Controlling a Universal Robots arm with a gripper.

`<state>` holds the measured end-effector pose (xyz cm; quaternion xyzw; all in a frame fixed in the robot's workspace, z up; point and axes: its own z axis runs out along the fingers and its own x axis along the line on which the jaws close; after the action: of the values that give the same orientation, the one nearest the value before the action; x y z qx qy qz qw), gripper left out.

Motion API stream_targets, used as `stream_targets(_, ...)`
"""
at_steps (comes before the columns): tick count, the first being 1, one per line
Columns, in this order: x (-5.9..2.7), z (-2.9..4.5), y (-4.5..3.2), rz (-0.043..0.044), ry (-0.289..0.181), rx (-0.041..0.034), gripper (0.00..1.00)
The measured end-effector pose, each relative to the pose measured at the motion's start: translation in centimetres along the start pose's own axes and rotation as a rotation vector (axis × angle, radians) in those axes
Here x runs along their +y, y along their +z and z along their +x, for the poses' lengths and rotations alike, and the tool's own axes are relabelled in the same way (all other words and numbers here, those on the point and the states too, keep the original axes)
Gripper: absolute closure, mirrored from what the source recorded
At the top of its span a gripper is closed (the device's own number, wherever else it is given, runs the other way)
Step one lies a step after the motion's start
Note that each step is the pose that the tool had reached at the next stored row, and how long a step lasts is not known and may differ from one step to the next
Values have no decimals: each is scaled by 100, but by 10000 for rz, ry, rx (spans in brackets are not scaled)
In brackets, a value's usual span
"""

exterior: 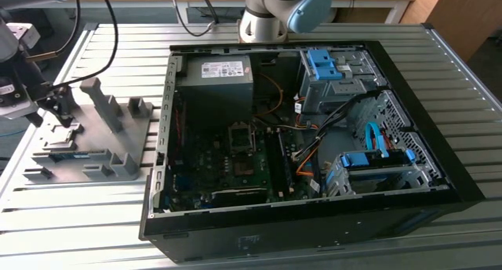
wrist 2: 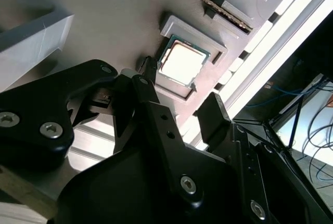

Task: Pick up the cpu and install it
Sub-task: 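Pick up the cpu and move it towards the insertion slot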

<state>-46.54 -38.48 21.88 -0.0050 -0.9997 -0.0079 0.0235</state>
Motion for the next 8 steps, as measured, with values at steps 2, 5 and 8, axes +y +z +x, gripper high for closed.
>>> stream_targets(2,0,-1,12,0,0,-1,42)
stream_targets(5,0,-2,34,-1,0,-1,42)
stream_targets(8,-1,-2,53,0,0,0,42)
